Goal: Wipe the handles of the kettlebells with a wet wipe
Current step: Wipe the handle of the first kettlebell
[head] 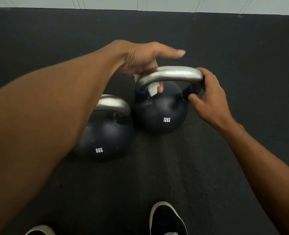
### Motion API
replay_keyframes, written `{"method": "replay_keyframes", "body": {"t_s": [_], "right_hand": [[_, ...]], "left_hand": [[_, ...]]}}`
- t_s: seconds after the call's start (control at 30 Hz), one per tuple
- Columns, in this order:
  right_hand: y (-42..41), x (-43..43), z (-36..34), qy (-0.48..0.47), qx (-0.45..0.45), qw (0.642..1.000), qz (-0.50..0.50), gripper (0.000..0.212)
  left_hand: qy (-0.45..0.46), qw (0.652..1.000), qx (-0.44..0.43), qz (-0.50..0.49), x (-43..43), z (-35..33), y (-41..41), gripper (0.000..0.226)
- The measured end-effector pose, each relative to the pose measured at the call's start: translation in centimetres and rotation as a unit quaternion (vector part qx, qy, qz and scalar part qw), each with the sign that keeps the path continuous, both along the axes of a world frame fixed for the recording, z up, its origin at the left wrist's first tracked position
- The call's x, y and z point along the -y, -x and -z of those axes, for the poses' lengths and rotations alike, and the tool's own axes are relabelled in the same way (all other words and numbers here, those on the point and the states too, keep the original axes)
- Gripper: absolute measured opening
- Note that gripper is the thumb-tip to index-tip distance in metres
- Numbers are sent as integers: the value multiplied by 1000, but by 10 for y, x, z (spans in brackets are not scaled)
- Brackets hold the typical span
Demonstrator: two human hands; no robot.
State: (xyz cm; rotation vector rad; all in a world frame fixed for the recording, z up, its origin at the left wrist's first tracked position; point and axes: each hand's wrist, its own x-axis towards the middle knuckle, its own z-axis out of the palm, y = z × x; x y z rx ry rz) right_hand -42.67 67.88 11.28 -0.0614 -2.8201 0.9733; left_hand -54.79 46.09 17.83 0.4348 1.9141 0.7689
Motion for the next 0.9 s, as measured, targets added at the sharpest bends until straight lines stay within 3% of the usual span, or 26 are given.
{"method": "replay_keyframes", "body": {"t_s": [0.1,0.47,0.67,0.77,0.83,0.9], "right_hand": [[0,0,-1,2,-2,1000,-2,67],[-2,-1,-3,10,10,1000,-3,66],[-2,1,-4,9,16,1000,2,65],[-3,2,-5,14,12,1000,6,65],[-3,3,-5,14,12,1000,7,65],[-3,3,-5,11,13,1000,7,65]], "left_hand": [[-13,1000,-16,-4,0,7,-4,120],[-123,986,-16,-112,10,3,-19,113],[-108,958,-106,-245,25,-5,-32,89],[-116,931,-155,-308,23,-4,-54,48],[-89,917,-242,-306,20,0,-68,20],[-74,906,-273,-316,17,4,-79,37]]}}
